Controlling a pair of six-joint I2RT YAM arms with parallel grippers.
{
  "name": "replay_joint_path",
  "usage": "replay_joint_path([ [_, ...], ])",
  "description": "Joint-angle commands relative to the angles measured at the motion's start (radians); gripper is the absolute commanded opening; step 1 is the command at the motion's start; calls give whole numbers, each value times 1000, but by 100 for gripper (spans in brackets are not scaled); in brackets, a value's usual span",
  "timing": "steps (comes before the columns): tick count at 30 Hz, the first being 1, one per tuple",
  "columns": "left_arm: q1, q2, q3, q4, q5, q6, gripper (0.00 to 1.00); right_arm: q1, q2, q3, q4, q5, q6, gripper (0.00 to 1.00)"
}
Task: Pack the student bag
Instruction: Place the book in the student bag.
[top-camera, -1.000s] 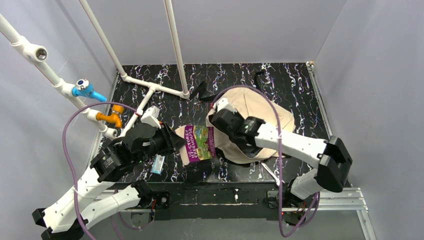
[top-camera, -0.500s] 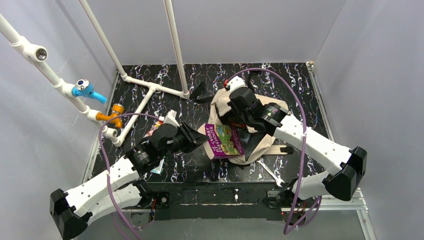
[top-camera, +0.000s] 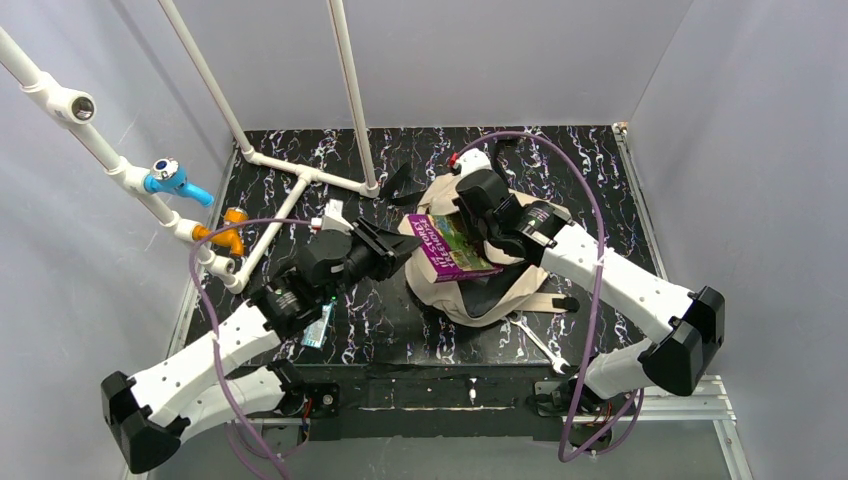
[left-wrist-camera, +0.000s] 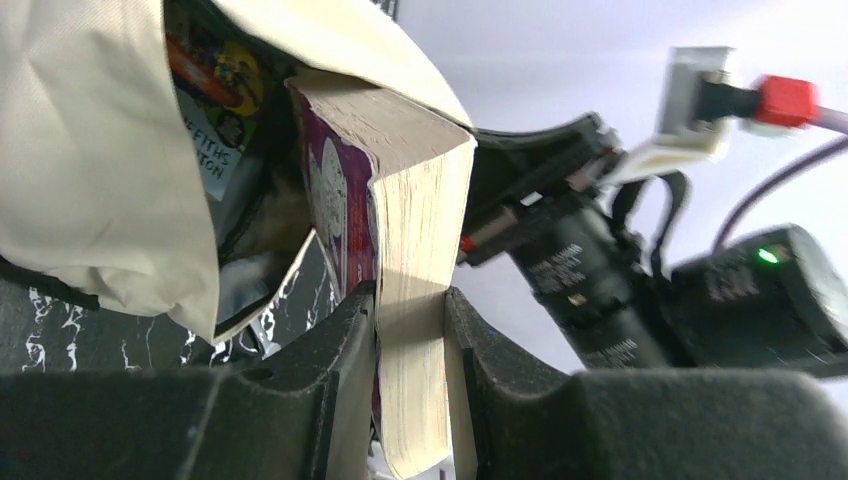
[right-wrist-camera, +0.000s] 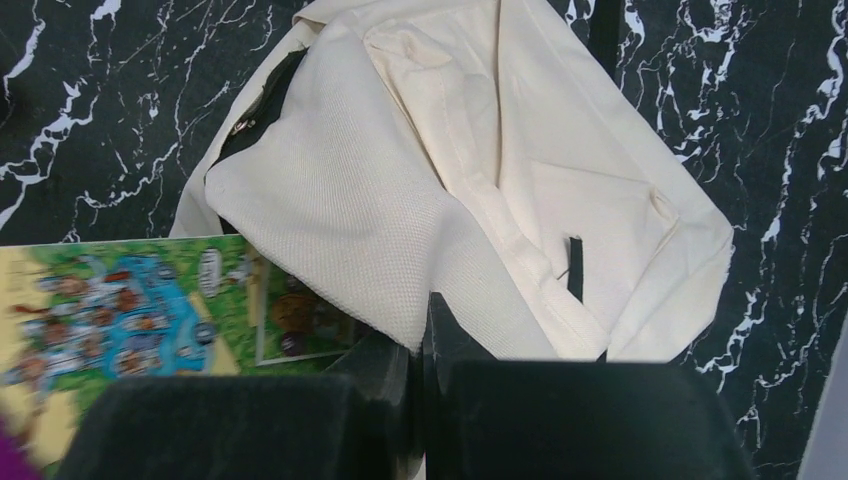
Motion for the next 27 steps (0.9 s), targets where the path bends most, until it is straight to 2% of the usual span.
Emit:
replay_joint_path([
  [1, -57, 51, -72, 174, -156, -111, 0, -2, -5, 56, 93, -53, 161, 1],
  [6, -157, 82, -87, 159, -452, 12, 0, -2, -55, -6, 155, -93, 251, 1],
  [10, -207, 102, -130, 154, -654, -53, 0, -2, -71, -13, 151, -81, 246, 1],
  [16, -209, 264, -57, 171, -690, -147, 0, -2, -79, -11, 165, -92, 255, 1],
  [20, -207, 311, -3, 214, -726, -163, 0, -2, -79, -17, 158, -106, 260, 1],
  [23, -199, 323, -11, 396, -733, -69, 0, -2, -89, -29, 153, -119, 260, 1],
  [27, -196, 327, -15, 490, -719, -60, 0, -2, -98, -25, 142, -126, 261, 1],
])
